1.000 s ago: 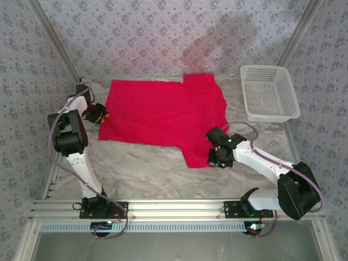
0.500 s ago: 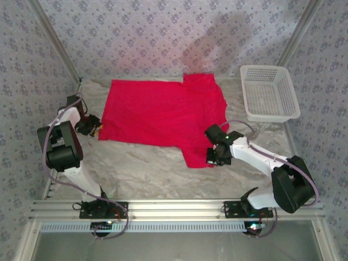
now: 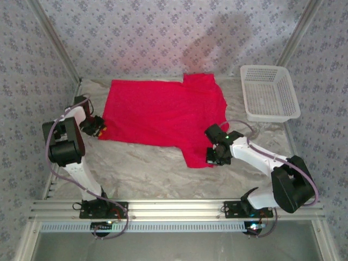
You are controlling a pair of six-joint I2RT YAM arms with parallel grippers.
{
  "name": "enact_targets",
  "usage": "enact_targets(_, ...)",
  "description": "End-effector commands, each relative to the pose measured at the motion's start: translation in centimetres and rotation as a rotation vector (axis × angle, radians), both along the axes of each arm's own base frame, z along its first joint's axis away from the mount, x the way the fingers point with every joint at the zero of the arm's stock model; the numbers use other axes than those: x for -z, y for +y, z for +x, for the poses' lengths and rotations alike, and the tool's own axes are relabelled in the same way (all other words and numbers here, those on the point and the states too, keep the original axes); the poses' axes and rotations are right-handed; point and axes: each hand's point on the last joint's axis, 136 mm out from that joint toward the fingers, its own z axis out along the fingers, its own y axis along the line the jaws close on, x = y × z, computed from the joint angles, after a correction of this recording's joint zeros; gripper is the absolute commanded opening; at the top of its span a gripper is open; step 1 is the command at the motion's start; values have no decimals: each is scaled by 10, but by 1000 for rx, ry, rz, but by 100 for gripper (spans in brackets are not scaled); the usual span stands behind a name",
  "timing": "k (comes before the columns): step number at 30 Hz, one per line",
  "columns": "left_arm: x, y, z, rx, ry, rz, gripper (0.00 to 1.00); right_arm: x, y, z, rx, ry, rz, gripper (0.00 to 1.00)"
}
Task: Fold the inside-out t-shirt
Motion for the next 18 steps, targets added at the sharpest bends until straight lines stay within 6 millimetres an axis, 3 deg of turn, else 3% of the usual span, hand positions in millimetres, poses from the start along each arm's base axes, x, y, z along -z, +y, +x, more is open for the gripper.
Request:
enact_targets(1, -3, 4, 2, 13, 20, 38, 21, -3, 2, 2, -12, 0, 11, 0)
enact_targets(14, 1, -5, 15, 41, 18, 39, 27, -2, 3, -1, -16, 12, 21, 0)
enact_targets(18, 8, -5, 7, 48, 69, 53, 25, -2, 3, -3, -21, 20, 20, 0)
